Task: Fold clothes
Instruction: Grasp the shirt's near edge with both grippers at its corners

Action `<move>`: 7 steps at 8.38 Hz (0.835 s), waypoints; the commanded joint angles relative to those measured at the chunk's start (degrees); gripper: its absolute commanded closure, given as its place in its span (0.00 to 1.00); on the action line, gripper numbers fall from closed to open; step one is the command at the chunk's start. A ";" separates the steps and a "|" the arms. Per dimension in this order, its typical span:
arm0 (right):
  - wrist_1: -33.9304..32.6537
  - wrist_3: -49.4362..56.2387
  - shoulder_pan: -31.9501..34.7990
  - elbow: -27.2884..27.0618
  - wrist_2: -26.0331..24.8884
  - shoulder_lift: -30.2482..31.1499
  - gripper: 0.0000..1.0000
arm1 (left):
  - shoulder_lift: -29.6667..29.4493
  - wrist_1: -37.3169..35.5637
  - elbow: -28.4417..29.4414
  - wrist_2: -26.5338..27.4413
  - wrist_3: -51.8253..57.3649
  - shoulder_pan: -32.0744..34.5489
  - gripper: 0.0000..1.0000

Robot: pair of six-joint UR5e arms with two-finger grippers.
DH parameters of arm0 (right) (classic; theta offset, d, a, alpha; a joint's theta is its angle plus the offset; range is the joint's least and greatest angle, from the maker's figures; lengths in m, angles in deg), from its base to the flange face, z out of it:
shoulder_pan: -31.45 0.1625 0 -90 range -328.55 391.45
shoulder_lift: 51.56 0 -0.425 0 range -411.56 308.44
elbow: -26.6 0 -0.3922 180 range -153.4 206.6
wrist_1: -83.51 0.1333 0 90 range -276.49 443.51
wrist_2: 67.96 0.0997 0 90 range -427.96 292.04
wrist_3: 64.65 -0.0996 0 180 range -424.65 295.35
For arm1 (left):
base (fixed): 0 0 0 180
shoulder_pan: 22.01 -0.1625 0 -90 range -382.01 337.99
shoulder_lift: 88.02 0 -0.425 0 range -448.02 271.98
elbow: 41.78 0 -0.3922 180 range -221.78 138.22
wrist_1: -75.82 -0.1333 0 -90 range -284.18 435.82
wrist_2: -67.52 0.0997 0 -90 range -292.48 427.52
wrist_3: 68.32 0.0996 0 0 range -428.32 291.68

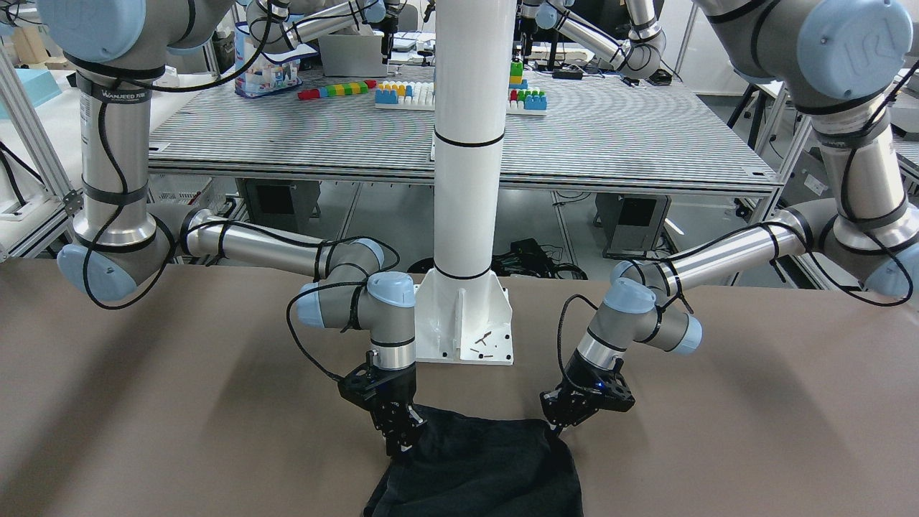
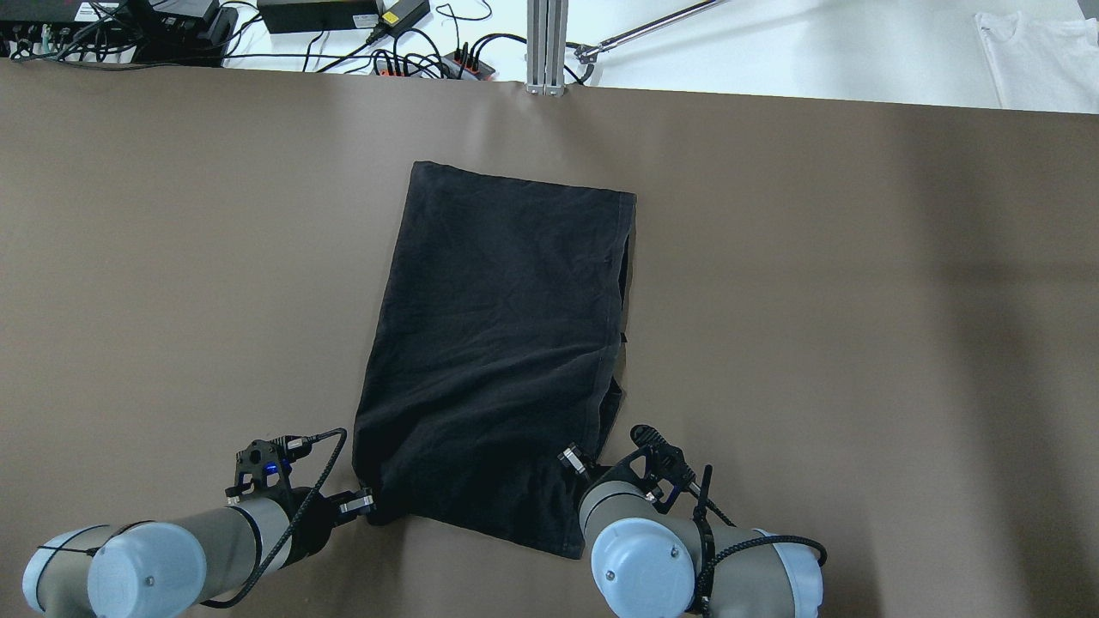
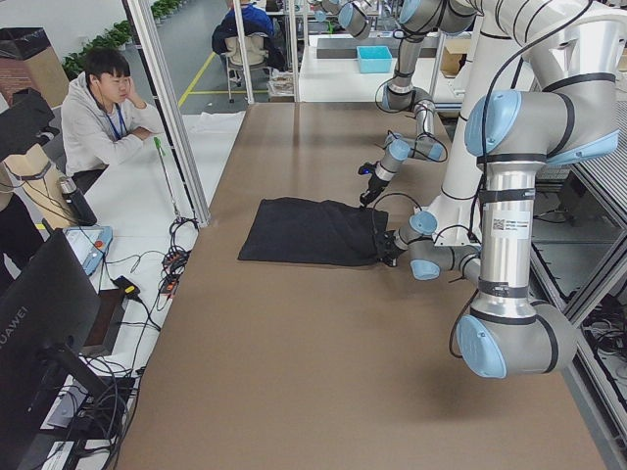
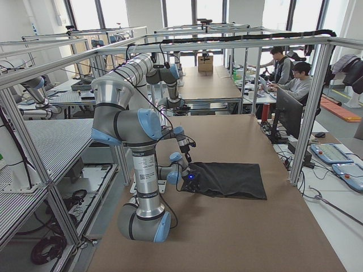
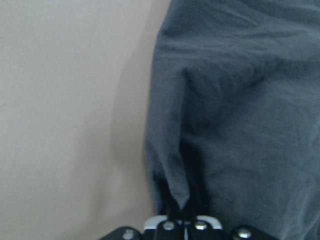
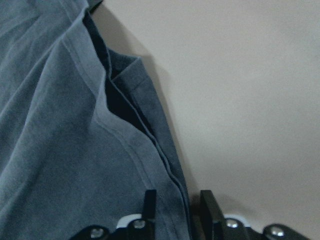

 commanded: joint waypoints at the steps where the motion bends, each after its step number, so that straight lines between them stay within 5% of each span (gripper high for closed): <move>1: -0.21 0.27 0.16 0.70 -1.31 -0.47 0.36 | 0.00 -0.04 0.00 0.00 0.00 -0.17 1.00; 7: -0.21 0.36 0.25 3.77 -1.57 -2.32 0.50 | -0.09 0.04 0.00 -0.09 0.09 -0.17 1.00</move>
